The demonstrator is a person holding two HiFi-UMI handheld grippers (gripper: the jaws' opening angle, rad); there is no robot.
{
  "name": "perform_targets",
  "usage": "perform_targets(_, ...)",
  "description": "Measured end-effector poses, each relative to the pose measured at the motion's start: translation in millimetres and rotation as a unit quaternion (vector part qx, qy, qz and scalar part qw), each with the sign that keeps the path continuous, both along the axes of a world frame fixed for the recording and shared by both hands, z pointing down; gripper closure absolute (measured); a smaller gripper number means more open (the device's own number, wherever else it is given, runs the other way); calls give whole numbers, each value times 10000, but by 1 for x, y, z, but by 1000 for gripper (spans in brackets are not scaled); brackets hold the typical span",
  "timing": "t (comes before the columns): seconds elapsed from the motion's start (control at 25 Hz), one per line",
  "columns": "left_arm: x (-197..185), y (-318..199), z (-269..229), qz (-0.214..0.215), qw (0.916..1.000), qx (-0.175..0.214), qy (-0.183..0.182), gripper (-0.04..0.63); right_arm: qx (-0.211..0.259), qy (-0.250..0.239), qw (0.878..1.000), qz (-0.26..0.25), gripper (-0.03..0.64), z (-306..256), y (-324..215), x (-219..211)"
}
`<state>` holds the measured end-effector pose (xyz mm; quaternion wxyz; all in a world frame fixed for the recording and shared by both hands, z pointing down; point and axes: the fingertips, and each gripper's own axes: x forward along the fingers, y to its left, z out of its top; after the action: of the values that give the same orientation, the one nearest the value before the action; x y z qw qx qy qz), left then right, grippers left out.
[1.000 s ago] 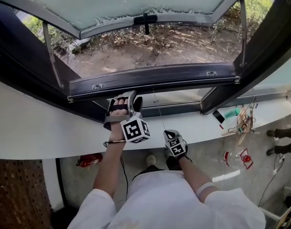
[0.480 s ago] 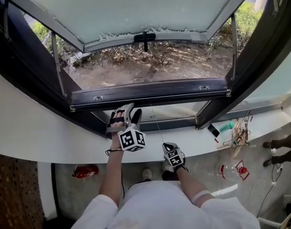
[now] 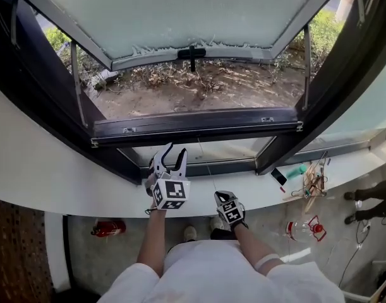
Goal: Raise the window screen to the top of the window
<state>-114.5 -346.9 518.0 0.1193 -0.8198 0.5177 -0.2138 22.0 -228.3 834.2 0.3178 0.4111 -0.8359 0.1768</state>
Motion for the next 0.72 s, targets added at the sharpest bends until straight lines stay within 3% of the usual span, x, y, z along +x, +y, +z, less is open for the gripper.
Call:
perform_targets(0.12, -11, 4, -3, -302, 9883, -442, 1431, 430, 166, 122, 9997, -135, 614, -4, 2, -1)
perform_targets(0.2, -16, 7, -4, -400, 9805, -519, 1854, 431, 203, 122, 9996, -178, 615, -5, 1, -4)
perform_targets(0.32, -20, 11, -8, -459, 9806, -353, 1873, 435, 262, -7, 9995, -154, 615, -10, -4, -9)
perform_targets(0.44, -22, 18, -12, -501, 9783, -202, 2002, 511, 365, -124, 9992, -140, 614, -17, -8, -12)
perform_targets(0.56, -27, 23, -9, -584, 9746, -264, 2145, 561, 549, -202, 9982, -139, 615, -25, -16, -16)
perform_targets(0.72, -27, 26, -3, -577, 9745, -370, 2139, 578, 797, -229, 9964, -199, 615, -42, -27, -24)
